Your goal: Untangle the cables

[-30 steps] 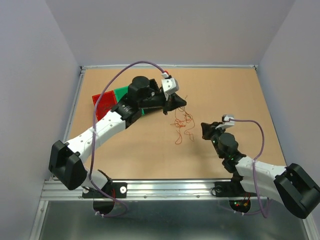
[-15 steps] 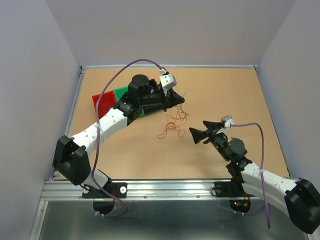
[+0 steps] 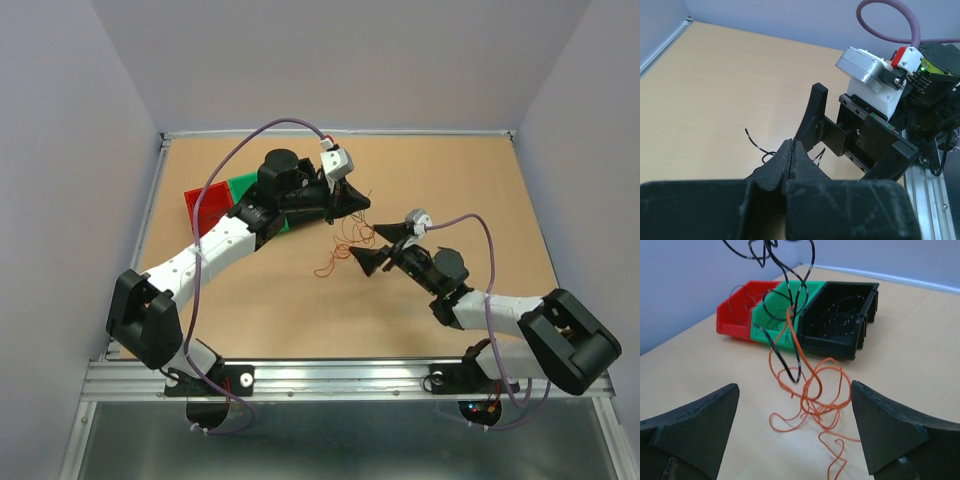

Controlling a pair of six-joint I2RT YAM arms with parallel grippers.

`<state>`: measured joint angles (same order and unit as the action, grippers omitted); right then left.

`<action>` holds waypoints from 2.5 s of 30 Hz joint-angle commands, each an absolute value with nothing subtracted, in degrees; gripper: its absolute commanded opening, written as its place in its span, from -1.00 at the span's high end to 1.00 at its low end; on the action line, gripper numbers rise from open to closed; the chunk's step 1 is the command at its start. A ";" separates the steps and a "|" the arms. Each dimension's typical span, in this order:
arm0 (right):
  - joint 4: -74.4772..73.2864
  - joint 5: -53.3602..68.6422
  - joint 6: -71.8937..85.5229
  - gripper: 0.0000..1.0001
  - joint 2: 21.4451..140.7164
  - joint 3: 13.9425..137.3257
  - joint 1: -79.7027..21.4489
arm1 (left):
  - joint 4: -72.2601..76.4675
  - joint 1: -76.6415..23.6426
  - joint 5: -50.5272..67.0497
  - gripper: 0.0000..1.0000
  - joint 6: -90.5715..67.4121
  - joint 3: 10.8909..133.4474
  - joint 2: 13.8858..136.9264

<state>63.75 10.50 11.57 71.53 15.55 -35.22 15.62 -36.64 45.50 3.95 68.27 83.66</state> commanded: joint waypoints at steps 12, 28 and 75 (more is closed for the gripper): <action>83.66 11.60 14.23 0.69 85.70 20.58 -35.25 | 18.19 -36.56 44.22 1.00 2.55 70.23 79.82; 76.78 -18.27 28.03 0.99 54.21 -6.77 -35.25 | 21.97 -27.51 23.84 1.00 -2.11 68.20 81.56; 28.74 -27.87 29.62 0.99 29.61 -0.09 -35.24 | -0.35 -22.50 0.62 0.08 6.68 91.41 110.14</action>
